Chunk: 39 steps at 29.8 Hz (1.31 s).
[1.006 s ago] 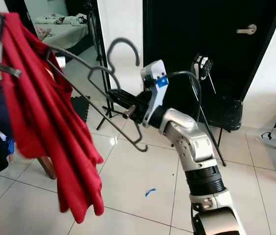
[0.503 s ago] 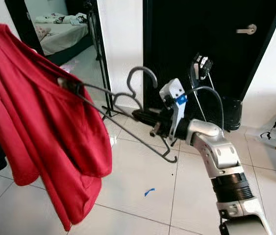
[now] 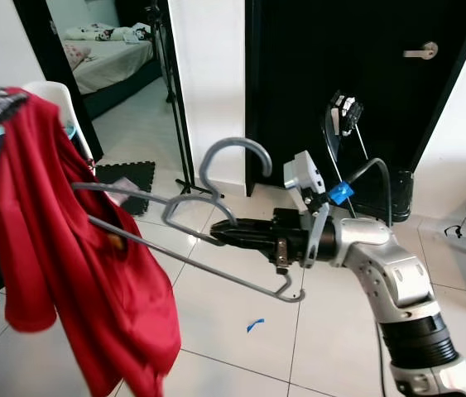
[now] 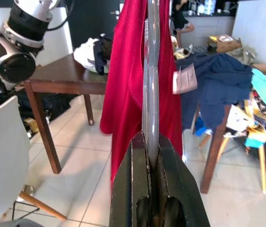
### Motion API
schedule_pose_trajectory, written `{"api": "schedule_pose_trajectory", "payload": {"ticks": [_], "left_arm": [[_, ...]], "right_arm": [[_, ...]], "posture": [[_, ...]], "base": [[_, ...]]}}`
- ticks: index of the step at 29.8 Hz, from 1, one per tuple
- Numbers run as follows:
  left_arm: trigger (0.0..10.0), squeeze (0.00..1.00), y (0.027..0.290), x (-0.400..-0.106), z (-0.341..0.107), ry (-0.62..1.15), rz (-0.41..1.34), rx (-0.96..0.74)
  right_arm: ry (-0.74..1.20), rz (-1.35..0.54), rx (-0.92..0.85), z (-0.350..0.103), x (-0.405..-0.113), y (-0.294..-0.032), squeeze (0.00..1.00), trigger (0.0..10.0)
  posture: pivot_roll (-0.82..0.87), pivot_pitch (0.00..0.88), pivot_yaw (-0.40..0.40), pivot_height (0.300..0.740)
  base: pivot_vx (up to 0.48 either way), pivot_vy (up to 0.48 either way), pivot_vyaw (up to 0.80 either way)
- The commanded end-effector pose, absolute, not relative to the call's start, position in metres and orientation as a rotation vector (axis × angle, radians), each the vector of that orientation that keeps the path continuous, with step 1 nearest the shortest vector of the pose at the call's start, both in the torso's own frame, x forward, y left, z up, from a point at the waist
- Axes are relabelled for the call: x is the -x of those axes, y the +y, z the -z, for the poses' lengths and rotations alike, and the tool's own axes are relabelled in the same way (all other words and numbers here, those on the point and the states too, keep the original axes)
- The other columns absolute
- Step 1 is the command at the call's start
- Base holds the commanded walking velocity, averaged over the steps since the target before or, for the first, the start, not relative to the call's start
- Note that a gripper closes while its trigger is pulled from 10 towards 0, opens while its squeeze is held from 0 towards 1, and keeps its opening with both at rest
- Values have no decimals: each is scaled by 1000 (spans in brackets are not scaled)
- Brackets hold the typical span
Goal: Hang hanger
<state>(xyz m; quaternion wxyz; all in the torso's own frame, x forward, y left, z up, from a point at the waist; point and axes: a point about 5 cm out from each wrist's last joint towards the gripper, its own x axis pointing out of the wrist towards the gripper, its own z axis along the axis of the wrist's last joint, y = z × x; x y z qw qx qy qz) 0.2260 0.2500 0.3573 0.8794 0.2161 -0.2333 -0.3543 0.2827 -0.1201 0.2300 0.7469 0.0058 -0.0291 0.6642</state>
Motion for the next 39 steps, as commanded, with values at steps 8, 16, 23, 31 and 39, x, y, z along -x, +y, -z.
{"api": "schedule_pose_trajectory", "payload": {"ticks": [8,16,23,31,39], "left_arm": [[0,0,222,-214,-363,-536,910,-376],[0,0,195,-209,-345,-486,1088,-275],[0,0,191,-210,-331,-403,1114,-261],[0,0,205,-204,-331,-368,1081,-236],[0,0,225,-195,-331,-389,994,-179]], "right_arm": [[-63,-1284,-19,-232,-301,-99,0,10000],[-89,-1167,-109,-237,-314,-83,0,10000],[-115,-952,-190,-246,-339,-86,0,10000],[-76,-724,-225,-243,-360,-102,0,10000],[41,-500,-306,-231,-378,-120,0,10000]], "posture": [[45,0,14,740],[41,0,12,740],[38,0,8,740],[42,0,5,740],[48,0,-4,740]], "base": [[0,0,0],[0,0,0],[0,0,0],[0,0,0],[0,0,0]]}}
